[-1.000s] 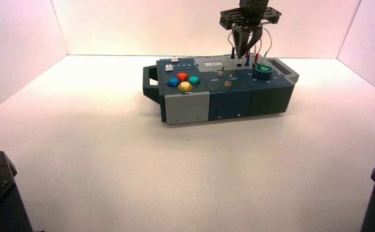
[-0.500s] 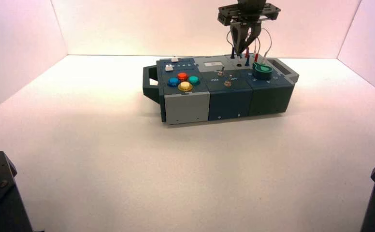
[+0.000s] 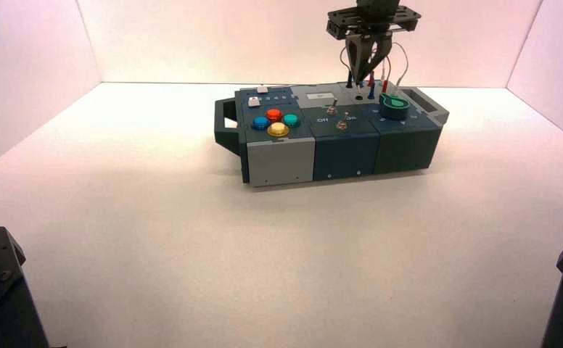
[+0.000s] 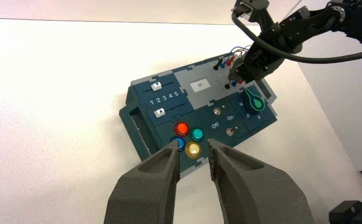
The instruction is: Insert the black wire.
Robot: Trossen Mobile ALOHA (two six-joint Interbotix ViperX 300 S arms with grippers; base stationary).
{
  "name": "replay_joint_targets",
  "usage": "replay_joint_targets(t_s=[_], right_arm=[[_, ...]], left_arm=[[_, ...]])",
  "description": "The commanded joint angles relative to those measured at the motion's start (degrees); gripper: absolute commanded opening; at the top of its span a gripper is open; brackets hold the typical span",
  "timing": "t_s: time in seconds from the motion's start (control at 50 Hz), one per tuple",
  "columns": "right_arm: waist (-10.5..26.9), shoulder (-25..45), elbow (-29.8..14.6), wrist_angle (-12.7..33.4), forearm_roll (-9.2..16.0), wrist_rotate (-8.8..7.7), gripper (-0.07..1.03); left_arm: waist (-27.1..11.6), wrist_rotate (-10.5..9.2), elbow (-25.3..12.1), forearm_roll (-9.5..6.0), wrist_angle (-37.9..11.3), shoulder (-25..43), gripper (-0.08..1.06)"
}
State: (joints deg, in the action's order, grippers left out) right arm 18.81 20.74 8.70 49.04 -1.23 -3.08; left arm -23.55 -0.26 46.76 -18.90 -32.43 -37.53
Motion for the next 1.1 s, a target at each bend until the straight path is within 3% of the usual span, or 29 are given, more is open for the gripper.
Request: replay_joint_targets(t_s=[0.02,0.66,1.1], right_arm=[[0.35,-0.79,-1.23,-0.26,0.0,0.0,-0.02],[0.26,0.26,-1.23,-0.18,0.0,-0.09,-0.02],[0.26,0.0,0.18,3.16,-0.09,-0.26,-0.02]], left_arm=[[0.62,0.09,-1.49,0.0,0.26,-0.35,0.34],[0.62,0.09,-1.58,0.0,0.35,-0.26,0.34],[0.62,0.09,-1.58,0.0,0.35,-0.26,0.34]])
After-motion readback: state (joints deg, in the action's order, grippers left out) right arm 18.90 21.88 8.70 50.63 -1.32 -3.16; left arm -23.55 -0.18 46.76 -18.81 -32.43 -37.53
